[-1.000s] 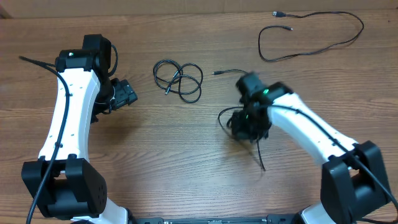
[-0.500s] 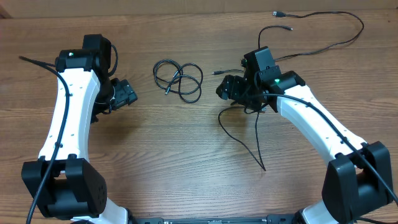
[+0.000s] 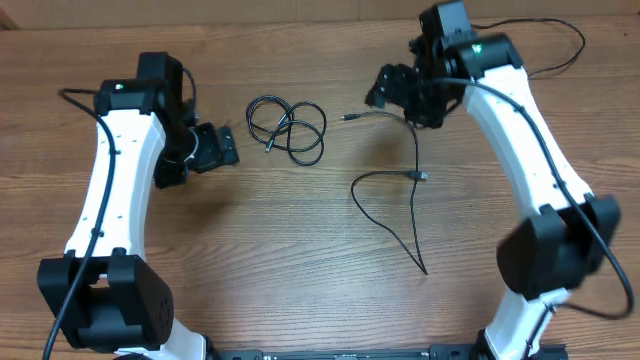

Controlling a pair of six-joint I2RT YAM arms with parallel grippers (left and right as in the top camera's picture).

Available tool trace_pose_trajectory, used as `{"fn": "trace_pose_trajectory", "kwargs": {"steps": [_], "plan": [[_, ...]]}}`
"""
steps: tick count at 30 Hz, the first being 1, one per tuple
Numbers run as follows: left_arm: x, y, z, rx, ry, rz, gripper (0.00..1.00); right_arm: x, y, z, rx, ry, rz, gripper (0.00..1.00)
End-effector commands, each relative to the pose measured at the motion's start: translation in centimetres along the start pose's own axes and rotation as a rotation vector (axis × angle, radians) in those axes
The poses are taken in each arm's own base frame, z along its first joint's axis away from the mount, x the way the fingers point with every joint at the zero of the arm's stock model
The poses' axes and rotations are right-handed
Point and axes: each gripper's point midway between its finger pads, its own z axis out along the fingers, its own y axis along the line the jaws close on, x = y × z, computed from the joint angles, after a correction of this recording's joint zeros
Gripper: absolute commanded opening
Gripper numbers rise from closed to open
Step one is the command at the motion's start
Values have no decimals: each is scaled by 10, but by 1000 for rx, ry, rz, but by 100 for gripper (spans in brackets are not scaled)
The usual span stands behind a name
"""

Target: Untangle cables

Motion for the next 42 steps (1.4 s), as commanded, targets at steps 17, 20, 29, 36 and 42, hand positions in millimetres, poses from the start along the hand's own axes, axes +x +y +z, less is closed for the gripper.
{"fn": "trace_pose_trajectory", "kwargs": {"steps": [17,20,29,36,42], "plan": [[35,-62,20,11,56,306,100,-62,0,83,37,-194,156,91],[39,-59,28,6,73,300,100,-65,-10,98,77,-209,221,86],[47,-52,45,-3,101,295,100,-55,-34,145,126,-151,377,74],[45,-53,45,-1,94,297,100,-50,-45,160,157,-128,411,73],[45,-53,45,-1,94,297,100,-51,-53,170,184,-138,413,69]]}}
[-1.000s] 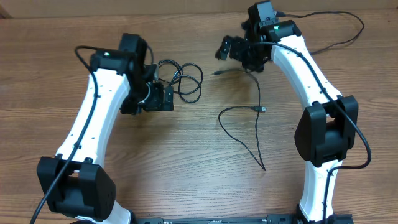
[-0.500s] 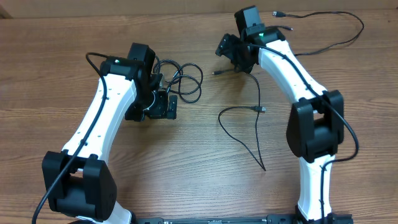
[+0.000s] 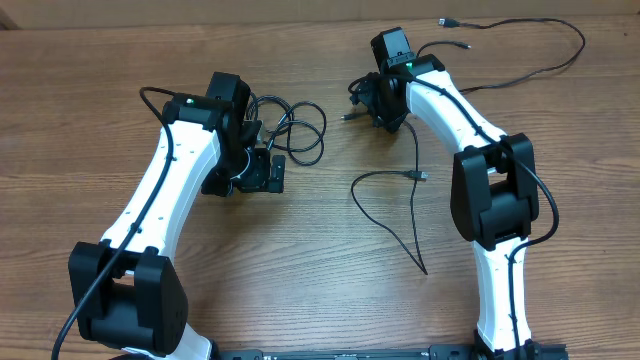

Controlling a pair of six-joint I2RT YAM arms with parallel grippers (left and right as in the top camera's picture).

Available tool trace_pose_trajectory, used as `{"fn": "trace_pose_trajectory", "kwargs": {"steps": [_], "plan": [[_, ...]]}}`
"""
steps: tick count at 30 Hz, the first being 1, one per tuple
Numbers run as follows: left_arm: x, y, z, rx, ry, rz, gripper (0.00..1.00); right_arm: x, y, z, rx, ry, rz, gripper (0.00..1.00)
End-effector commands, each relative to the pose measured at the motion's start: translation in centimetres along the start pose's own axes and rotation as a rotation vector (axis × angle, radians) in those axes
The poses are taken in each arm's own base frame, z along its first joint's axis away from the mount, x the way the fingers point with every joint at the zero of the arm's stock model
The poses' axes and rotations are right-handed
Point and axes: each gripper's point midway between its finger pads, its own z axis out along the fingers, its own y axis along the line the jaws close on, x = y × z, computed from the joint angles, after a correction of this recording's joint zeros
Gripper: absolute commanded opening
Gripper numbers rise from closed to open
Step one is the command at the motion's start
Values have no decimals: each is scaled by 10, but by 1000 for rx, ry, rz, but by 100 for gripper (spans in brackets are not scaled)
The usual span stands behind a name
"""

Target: Untangle cables

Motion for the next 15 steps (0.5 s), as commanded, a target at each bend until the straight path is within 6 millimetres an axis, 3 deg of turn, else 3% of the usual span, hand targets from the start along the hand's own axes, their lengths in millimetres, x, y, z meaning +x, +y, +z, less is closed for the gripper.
{"fn": "trace_pose_trajectory", "kwargs": {"steps": [1,10,15], "plan": [[2,-1,3,-8,7,7,100,-3,-12,17,48,-19,16,69],[2,0,3,-7,6,6,100,-5,-23,41,79,-28,16,68],[2,-1,3,-7,6,7,99,-1,-30,45,104,-15,6,42]]}}
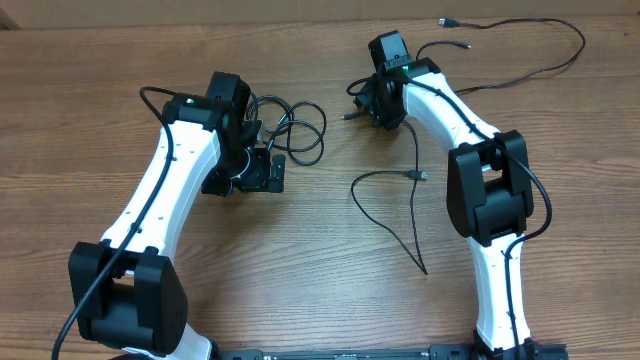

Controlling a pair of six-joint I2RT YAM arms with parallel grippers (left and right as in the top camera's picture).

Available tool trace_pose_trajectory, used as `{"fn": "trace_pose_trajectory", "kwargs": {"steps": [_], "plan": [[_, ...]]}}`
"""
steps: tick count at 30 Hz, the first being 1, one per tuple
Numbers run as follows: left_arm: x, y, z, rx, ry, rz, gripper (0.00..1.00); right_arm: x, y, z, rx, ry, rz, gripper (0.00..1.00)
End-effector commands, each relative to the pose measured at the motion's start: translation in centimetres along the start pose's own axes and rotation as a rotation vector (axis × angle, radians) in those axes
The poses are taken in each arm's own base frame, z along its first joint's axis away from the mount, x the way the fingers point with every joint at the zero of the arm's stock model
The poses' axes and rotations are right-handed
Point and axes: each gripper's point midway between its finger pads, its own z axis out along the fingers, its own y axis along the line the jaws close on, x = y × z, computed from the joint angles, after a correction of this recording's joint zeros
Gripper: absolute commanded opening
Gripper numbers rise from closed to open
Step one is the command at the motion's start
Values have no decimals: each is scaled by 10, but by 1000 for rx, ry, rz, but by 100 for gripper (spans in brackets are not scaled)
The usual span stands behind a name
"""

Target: Untangle cables

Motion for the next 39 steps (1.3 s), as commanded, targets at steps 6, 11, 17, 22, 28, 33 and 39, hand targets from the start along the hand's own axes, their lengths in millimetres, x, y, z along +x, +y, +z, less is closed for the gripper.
{"fn": "trace_pose_trajectory", "kwargs": {"steps": [6,11,17,22,28,33,39], "plan": [[2,0,3,-8,6,6,100,9,-25,26,81,36,7,14],[2,0,3,-7,5,6,99,4,-27,14,74,65,-19,4],[-1,-1,3,-5,-5,8,100,-17,-19,-33,37,38,-122,4],[-1,-1,3,-6,-5,8,100,-41,-8,-100,-28,-39,-252,4],[-1,-1,3,-6,-4,8,100,-51,-6,-182,-79,-132,-403,4],[-1,-1,3,-6,-4,8,100,-39,-12,-235,-109,-148,-464,4],[-1,-1,3,-5,-5,8,99,18,-8,-255,-237,48,-640,4]]}}
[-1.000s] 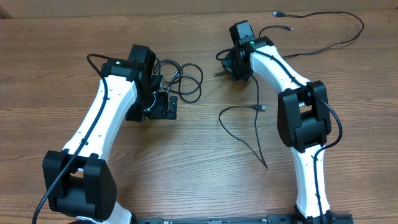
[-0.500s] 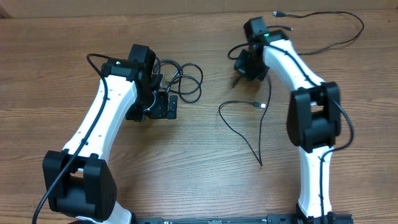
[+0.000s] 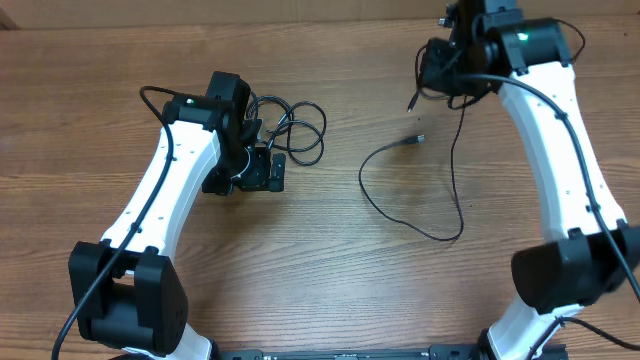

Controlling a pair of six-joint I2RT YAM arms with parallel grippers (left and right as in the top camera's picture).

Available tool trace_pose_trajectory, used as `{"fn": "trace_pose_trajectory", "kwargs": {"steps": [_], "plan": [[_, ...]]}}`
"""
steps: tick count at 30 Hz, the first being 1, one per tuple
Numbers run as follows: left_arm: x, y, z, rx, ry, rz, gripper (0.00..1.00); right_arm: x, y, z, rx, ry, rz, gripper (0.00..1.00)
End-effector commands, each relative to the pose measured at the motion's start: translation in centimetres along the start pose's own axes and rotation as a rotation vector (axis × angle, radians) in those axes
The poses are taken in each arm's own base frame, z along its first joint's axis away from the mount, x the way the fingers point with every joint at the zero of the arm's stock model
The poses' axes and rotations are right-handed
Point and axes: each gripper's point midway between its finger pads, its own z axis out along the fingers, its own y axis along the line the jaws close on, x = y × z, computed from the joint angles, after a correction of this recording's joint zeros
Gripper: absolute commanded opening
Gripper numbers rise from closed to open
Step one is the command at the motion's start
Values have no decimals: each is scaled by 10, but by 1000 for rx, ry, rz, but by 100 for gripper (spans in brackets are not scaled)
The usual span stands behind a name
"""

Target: Untangle cables

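Observation:
A black cable wound into a loose coil point(image 3: 292, 130) lies on the wooden table point(image 3: 320, 290). My left gripper point(image 3: 264, 171) sits low just below the coil's left end; its fingers are dark and I cannot make out their state. A second, long black cable point(image 3: 459, 170) hangs from my right gripper point(image 3: 440, 78), which is shut on it near one end. That end's plug point(image 3: 412, 101) dangles below the fingers. The rest of the cable curves down across the table and back up to its other plug point(image 3: 418, 139).
The right arm's own supply cable point(image 3: 575, 40) loops over the back right corner. The bases of both arms stand at the front edge, left point(image 3: 125, 300) and right point(image 3: 560, 275). Bare wood lies between the two cables.
My right gripper has moved right and toward the back, taking the long cable's end with it. The cable's loop has shifted right and its free plug has moved up. The left arm is unchanged.
First my left gripper was left of the coil and my right gripper was over the long cable's upper plug. Then the left gripper stood just below the coil and the right one was at that plug. Now the right holds the cable, drawn off to the right.

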Motion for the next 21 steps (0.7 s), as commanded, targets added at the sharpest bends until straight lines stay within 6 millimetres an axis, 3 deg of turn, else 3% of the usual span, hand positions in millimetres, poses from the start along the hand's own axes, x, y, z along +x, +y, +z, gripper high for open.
{"fn": "trace_pose_trajectory", "kwargs": {"steps": [1,6,16,21], "plan": [[2,-1,2,-7,6,6,100,22,22,0,-116,92,-149,4],[2,-1,2,-7,7,6,100,58,12,9,-90,229,-241,4],[2,-1,2,-7,6,6,100,119,-13,46,-43,451,-195,4],[2,-1,2,-7,6,6,100,130,-19,64,-23,474,-124,4]]}}
